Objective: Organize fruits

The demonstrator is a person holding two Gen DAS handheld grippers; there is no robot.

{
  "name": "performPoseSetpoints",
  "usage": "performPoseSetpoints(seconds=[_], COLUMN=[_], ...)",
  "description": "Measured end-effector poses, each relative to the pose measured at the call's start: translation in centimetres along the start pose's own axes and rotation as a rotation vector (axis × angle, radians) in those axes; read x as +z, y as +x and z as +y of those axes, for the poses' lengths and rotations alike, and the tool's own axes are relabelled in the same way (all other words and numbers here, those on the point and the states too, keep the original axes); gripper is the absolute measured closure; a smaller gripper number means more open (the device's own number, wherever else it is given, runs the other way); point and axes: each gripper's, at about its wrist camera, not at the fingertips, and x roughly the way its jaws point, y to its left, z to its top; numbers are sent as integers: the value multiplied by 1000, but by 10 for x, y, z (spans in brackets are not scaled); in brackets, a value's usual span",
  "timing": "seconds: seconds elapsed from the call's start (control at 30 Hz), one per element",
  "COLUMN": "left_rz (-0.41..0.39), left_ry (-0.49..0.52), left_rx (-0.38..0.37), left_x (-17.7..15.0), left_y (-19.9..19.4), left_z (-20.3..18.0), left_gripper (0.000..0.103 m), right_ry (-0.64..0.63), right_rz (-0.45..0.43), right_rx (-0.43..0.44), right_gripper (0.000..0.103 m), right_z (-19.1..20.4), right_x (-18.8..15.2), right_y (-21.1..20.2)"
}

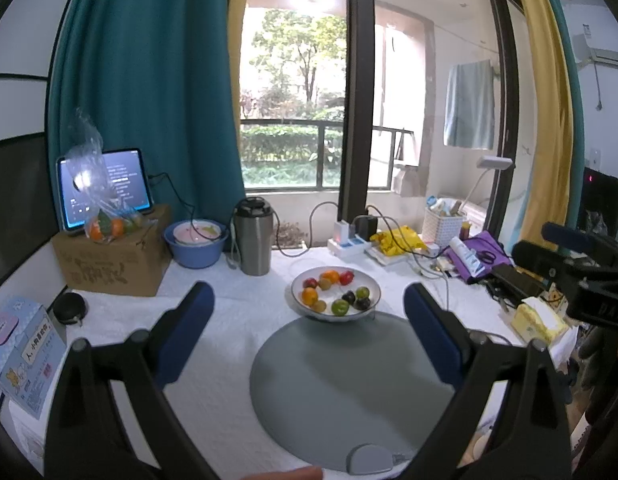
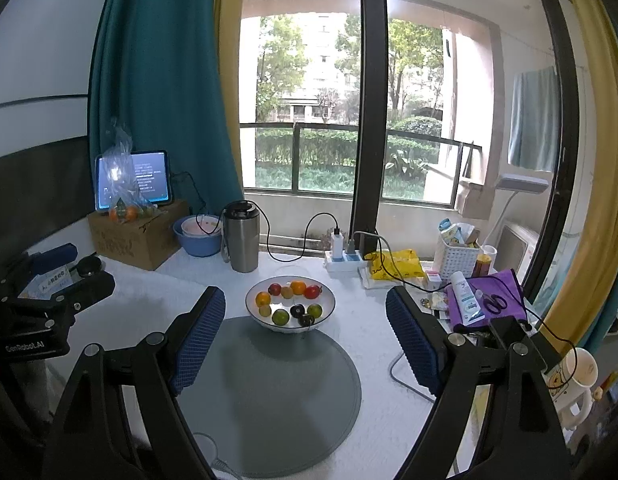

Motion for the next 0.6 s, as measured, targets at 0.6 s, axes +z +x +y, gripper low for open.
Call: performPoseSetpoints(seconds=[0.6], left_rz=[-8], left_ry=[-5], left_rx=[-15], left_x=[0], left_y=[-3], left_z=[-3], left_gripper=[6], right_ry=[-1], right_rz=[-1], right_rx=[-2], right_gripper=[18], right_z=[4], right_x=[-1], right_y=[-1])
